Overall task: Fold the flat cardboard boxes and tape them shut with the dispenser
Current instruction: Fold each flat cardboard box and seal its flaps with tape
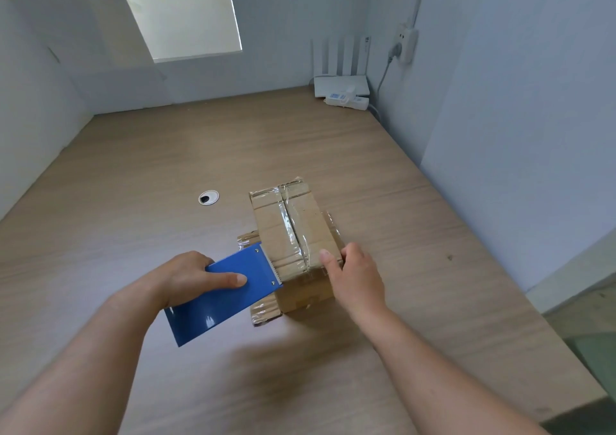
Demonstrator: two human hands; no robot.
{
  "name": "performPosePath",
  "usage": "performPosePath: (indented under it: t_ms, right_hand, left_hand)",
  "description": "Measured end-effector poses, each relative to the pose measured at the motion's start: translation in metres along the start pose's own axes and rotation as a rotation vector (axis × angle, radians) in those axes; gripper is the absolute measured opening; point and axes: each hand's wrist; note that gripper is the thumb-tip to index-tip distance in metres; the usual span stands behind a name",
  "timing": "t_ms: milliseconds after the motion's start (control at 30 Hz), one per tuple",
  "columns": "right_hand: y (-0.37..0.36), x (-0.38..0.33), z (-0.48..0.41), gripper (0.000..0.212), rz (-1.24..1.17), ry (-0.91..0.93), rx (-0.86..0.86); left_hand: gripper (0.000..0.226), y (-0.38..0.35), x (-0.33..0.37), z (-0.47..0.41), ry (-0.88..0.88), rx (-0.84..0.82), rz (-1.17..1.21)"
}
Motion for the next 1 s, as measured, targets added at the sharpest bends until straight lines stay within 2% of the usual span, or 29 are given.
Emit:
performPosePath:
  t_ms: [67,167,233,333,533,600,667,800,1000]
  right_hand:
    - [-0.002,0.001,-0.003,0.032,-0.075,-0.012,0.000]
    - [-0.002,0.004,-0.008,0.030,-0.157,-0.027,-0.016]
    - [-0.003,0.002,-0.009,0.029,-0.157,-0.030,-0.025]
    - [-0.005,-0.003,-0.010,0.027,-0.160,-0.026,-0.025]
    - [-0.004,-0.005,-0.012,0.028,-0.170,-0.035,-0.035]
    - [-0.003,-0.006,-0.010,0.029,-0.170,-0.041,-0.037]
    - [-0.002,-0.006,-0.009,0.029,-0.165,-0.049,-0.039]
    - [-0.003,-0.007,-0.011,0.028,-0.165,-0.058,-0.037]
    - [-0.003,-0.008,-0.010,0.026,-0.167,-0.059,-0.040]
  left_hand:
    - [0.076,0.005,0.000,0.005,0.000,-0.005,-0.010]
    - [0.101,0.020,-0.004,0.019,-0.027,-0.041,0.029]
    - [0.107,0.029,-0.008,0.030,-0.042,-0.066,0.052]
    - [0.089,0.034,-0.012,0.043,-0.038,-0.081,0.025]
    - [0.058,0.020,-0.012,0.033,0.090,-0.018,-0.031]
    - [0.063,0.016,-0.014,0.031,0.123,-0.061,-0.016]
    - [0.077,0.020,-0.019,0.034,0.126,-0.123,0.062]
    - [0.099,0.030,-0.032,0.044,0.036,-0.204,0.308]
    - [0.080,0.037,-0.034,0.052,-0.096,-0.236,0.457]
Point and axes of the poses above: each hand's wrist, its own z-axis away from the middle knuckle, its own y-axis out of the back of the hand, x = y × z, and after that the axes turned 6 degrees about -y, right-handed
